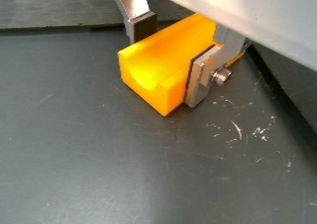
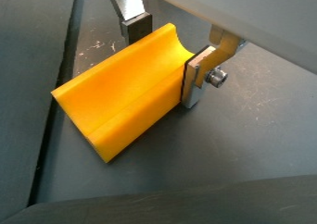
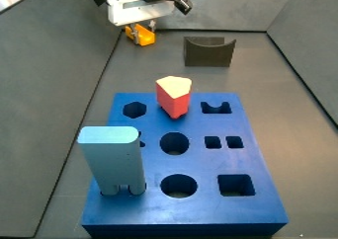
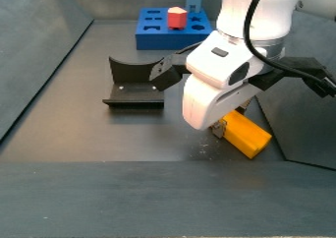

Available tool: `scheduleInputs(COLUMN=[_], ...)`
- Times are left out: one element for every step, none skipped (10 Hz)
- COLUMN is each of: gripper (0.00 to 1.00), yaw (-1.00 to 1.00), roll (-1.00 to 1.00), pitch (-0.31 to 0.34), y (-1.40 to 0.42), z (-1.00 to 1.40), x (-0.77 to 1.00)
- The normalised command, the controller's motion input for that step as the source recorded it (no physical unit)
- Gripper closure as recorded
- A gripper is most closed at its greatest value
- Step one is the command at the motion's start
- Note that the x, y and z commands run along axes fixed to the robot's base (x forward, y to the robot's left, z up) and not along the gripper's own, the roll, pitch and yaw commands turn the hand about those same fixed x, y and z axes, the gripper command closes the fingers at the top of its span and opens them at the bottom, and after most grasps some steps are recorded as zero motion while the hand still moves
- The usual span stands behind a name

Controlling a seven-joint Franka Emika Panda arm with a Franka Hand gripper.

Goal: Pick up the arch object. Move up. Place the arch object on the fixture. Regrasp the arch object. Move to above the board. Insert the arch object.
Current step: Pick up the arch object, then move up, then place the arch object on the fixture.

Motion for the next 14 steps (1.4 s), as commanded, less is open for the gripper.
scheduleInputs(gripper=[1.00, 1.00, 1.00, 1.00, 1.00, 1.00, 1.00, 1.00, 1.00, 1.00, 1.00, 1.00, 1.00, 1.00], yaw=[0.00, 0.00, 0.00, 0.00, 0.00, 0.01, 0.01, 0.00, -0.01, -0.02, -0.02, -0.01, 0.00, 0.01], roll=[0.00, 0.00, 0.00, 0.00, 0.00, 0.00, 0.01, 0.03, 0.05, 0.05, 0.07, 0.08, 0.00, 0.02], pitch=[0.000, 0.000, 0.000, 0.000, 0.000, 0.020, 0.035, 0.060, 0.086, 0.105, 0.136, 0.144, 0.000, -0.002], y=[0.00, 0.00, 0.00, 0.00, 0.00, 0.00, 0.00, 0.00, 0.01, 0.00, 0.00, 0.00, 0.00, 0.00], z=[0.00, 0.00, 0.00, 0.00, 0.83, 0.81, 0.74, 0.61, 0.51, 0.45, 0.33, 0.24, 1.00, 1.00], x=[0.00, 0.00, 0.00, 0.00, 0.00, -0.05, -0.07, -0.05, -0.03, -0.03, -0.02, -0.02, 0.00, 0.00])
